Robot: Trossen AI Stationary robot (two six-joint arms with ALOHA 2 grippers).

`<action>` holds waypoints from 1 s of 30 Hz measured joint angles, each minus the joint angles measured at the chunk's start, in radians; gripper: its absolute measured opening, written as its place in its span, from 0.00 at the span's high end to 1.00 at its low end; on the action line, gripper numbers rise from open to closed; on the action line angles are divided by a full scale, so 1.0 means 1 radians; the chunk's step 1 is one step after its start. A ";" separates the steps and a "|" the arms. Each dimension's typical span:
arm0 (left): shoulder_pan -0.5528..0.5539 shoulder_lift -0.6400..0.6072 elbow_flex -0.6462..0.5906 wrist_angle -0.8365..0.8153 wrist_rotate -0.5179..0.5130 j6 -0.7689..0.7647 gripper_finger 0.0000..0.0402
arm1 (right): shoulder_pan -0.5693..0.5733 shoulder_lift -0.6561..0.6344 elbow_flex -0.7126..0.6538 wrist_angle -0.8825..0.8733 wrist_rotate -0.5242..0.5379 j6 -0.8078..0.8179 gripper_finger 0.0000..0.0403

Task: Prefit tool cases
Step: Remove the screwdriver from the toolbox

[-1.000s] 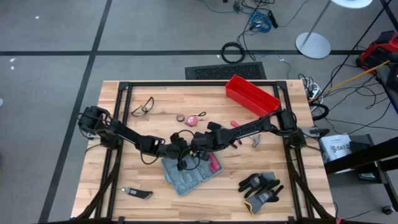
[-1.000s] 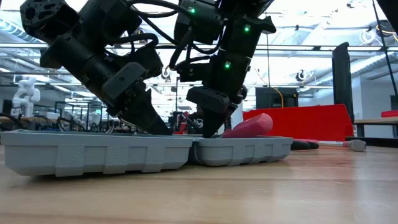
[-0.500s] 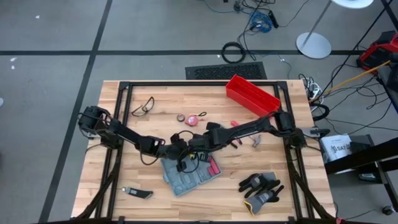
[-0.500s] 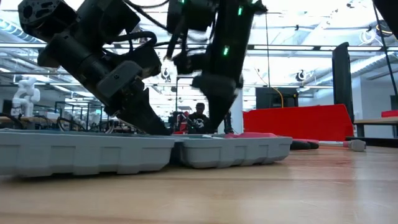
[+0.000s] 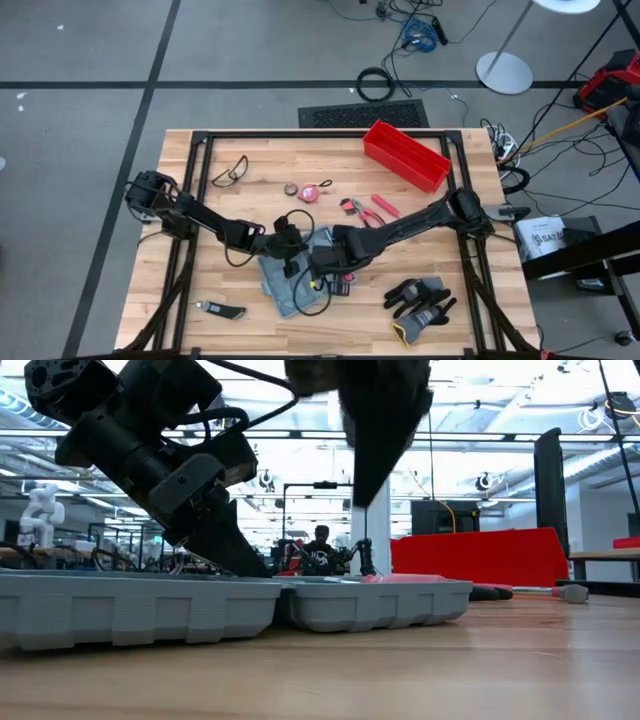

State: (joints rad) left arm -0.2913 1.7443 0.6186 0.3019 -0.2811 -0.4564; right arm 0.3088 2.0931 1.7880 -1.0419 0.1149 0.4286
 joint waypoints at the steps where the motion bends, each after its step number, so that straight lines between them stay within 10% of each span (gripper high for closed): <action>1: 0.000 0.000 0.000 0.000 0.000 0.000 1.00 | -0.001 0.010 -0.008 0.012 0.012 0.003 1.00; 13: 0.003 0.013 0.001 0.009 -0.010 0.003 1.00 | -0.020 0.168 -0.017 -0.019 0.084 0.029 1.00; 30: 0.029 0.101 0.009 0.164 0.065 0.039 1.00 | 0.024 0.143 0.060 -0.547 0.361 0.361 1.00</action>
State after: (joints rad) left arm -0.2619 1.8454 0.6273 0.4656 -0.2165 -0.4177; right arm 0.3325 2.2361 1.8477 -1.5892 0.4760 0.7899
